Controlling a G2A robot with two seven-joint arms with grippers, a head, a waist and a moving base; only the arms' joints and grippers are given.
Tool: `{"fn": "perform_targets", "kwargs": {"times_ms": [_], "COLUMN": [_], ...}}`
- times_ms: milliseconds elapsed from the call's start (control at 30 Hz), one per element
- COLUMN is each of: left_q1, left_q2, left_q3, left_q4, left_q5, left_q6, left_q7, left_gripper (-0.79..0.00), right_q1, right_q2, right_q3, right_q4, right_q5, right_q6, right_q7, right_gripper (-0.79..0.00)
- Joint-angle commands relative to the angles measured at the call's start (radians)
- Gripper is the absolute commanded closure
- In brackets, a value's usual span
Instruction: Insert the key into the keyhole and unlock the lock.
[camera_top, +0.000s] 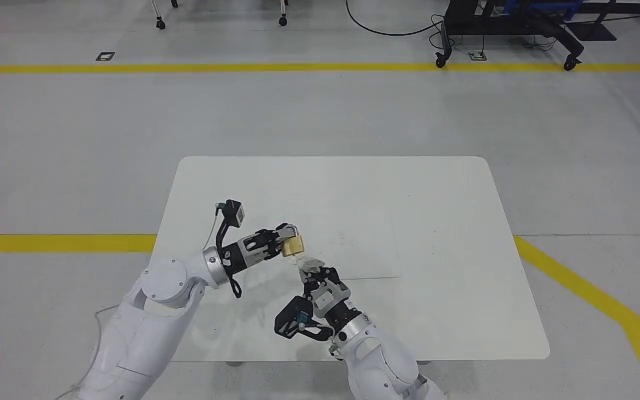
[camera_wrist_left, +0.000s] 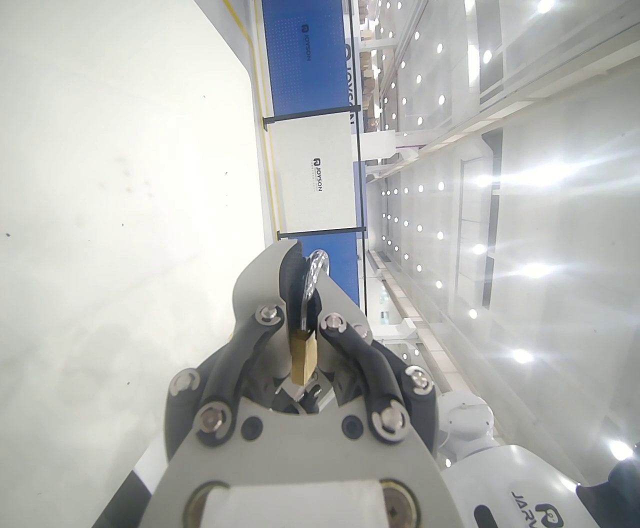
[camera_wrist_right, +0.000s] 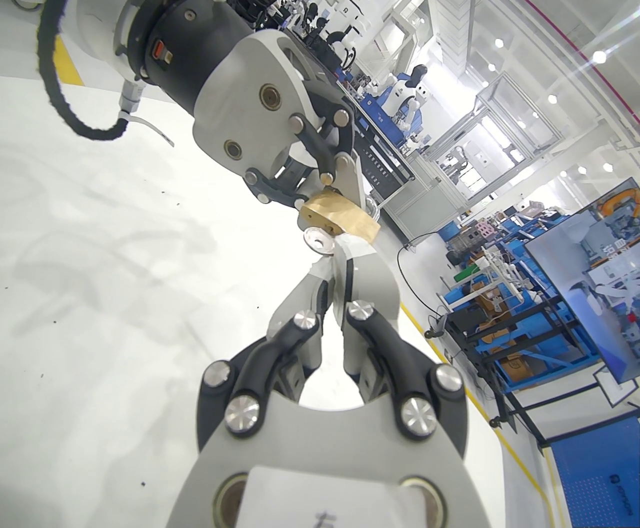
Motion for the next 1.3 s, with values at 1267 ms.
{"fn": "perform_targets", "kwargs": {"times_ms": [1267], "left_q1": [0.046], "left_q2": [0.013], "left_q3": [-0.010], "left_q4": [-0.220], "left_q5": [0.155], "left_q6": [0.431], "left_q7": [0.164], "left_gripper": [0.000], "right_q1": [0.005], "right_q2": [-0.014], "right_q3": [-0.027], "right_q4": [0.028], "right_q5": [-0.089], "right_q6": [0.010], "right_q7": [0.007], "right_gripper": [-0.160]}}
